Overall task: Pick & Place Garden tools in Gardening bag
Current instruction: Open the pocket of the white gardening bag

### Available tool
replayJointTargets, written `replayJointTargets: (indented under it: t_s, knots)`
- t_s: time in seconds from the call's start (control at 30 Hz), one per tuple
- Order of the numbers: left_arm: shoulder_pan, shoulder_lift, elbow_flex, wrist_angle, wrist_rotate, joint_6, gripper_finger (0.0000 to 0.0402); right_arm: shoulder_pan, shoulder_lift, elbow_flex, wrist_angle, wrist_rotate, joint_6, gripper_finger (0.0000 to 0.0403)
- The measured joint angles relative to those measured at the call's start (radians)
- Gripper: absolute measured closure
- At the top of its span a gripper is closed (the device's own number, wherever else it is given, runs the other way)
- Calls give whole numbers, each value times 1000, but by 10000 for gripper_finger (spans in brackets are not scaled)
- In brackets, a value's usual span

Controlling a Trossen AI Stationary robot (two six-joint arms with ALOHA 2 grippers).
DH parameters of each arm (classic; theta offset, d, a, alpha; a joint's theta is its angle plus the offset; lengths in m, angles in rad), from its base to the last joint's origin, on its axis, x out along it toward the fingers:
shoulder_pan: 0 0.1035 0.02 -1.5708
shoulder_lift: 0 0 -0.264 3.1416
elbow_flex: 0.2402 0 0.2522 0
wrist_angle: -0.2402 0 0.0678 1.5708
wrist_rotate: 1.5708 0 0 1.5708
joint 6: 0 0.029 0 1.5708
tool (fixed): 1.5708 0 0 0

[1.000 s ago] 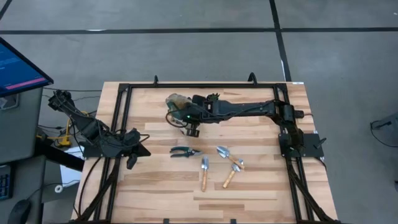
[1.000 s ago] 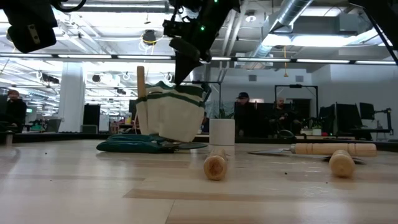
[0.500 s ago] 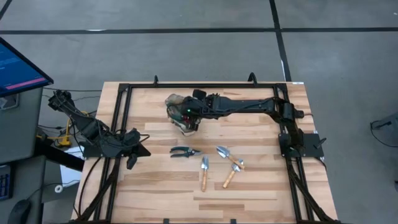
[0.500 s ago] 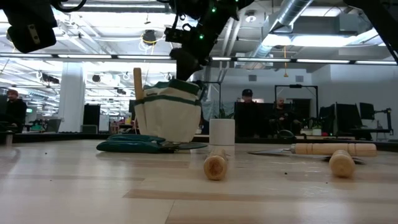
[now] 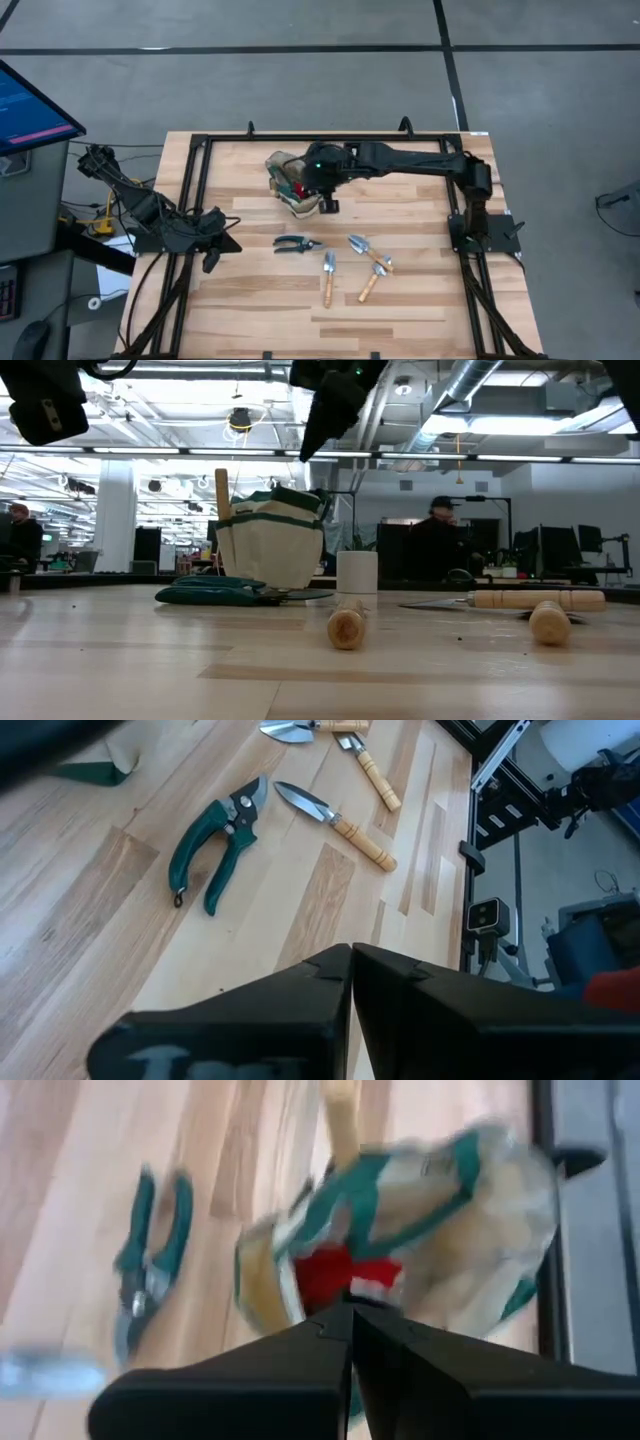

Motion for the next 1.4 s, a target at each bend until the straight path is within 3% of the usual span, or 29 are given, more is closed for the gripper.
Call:
replayJointTargets:
  t_s: [0.4, 1.23, 1.4]
  knots:
    - [0, 0, 0, 2, 0, 0, 400, 48, 143, -6, 13, -11, -56, 403]
    - [0, 0, 0, -2, 0, 3, 400, -43, 234, -1, 178, -11, 11, 403]
    - [0, 0, 0, -8, 0, 12, 400, -42, 189, 13, 133, -11, 56, 403]
